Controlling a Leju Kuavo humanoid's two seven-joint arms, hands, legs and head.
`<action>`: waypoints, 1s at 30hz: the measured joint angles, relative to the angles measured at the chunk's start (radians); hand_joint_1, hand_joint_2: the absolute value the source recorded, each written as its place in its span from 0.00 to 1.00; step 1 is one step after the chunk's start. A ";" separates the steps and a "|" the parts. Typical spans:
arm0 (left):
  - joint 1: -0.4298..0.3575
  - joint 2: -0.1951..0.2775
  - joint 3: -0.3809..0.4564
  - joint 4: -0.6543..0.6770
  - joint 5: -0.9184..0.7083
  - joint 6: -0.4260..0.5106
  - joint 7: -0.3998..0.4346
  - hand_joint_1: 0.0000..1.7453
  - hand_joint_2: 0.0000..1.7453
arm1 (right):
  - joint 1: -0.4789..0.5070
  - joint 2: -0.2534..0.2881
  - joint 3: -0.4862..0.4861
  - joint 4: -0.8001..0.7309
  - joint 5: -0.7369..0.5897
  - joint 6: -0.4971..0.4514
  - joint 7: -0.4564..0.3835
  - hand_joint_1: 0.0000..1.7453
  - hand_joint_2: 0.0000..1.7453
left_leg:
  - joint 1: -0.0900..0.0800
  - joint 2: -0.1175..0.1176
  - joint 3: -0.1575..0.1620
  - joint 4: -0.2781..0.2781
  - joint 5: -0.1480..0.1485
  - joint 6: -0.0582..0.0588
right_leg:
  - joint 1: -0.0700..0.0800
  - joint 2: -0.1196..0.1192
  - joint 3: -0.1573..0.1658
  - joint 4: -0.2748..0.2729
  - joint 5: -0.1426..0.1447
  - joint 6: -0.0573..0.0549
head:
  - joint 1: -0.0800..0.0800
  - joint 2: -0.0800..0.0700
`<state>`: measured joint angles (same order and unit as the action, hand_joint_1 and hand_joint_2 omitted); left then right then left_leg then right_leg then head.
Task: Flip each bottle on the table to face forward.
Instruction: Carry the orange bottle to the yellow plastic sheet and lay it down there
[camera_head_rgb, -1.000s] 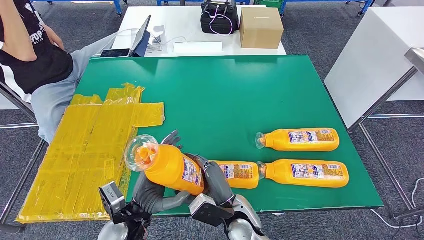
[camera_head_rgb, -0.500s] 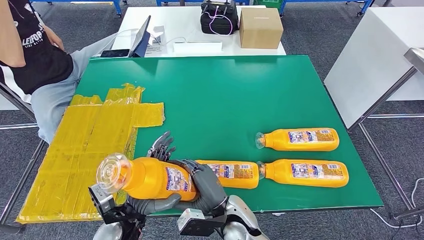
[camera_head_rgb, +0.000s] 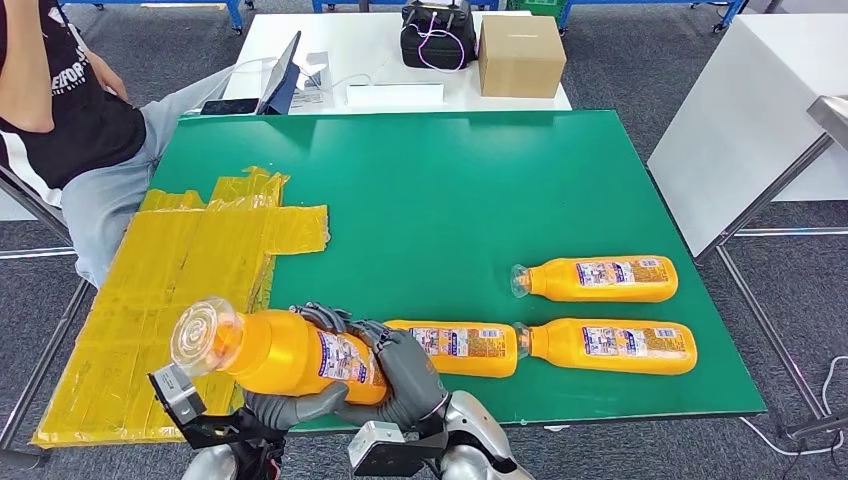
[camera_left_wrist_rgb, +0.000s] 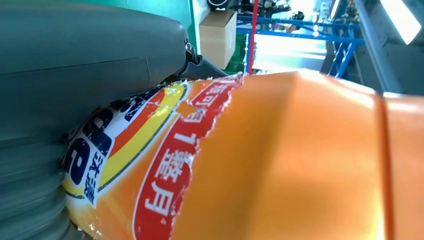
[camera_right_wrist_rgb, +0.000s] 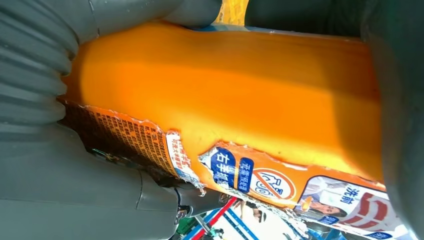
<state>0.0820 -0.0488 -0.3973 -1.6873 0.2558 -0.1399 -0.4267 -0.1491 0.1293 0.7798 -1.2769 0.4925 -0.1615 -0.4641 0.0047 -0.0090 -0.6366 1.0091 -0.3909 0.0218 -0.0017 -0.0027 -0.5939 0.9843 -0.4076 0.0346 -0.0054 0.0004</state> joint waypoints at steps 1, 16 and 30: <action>0.003 -0.002 0.001 -0.004 0.006 0.002 -0.002 1.00 1.00 | -0.001 0.000 0.001 -0.001 0.000 -0.002 0.001 1.00 1.00 | 0.000 0.000 0.000 0.000 0.000 0.000 | 0.000 0.000 0.000 0.000 0.000 0.000 | 0.000 0.000; 0.000 -0.027 0.021 -0.049 -0.157 0.167 -0.066 1.00 1.00 | 0.029 0.000 -0.015 -0.039 -0.100 -0.045 0.008 0.00 0.00 | 0.000 0.000 0.000 0.000 0.000 0.000 | 0.000 0.000 0.000 0.000 0.000 0.000 | 0.000 0.000; -0.121 0.032 0.202 0.124 -1.073 0.686 0.083 1.00 1.00 | 0.099 -0.034 -0.153 -0.308 -0.279 0.014 -0.001 0.00 0.00 | 0.000 0.000 0.000 0.000 0.001 -0.001 | 0.000 0.000 0.000 0.000 0.001 0.000 | 0.000 0.000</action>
<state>-0.0391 -0.0172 -0.1955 -1.5628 -0.8172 0.5457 -0.3435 -0.0499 0.0949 0.6268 -1.5847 0.2132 -0.1474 -0.4653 0.0048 -0.0092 -0.6365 1.0091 -0.3895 0.0205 -0.0016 -0.0029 -0.5936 0.9847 -0.4069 0.0341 -0.0051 0.0004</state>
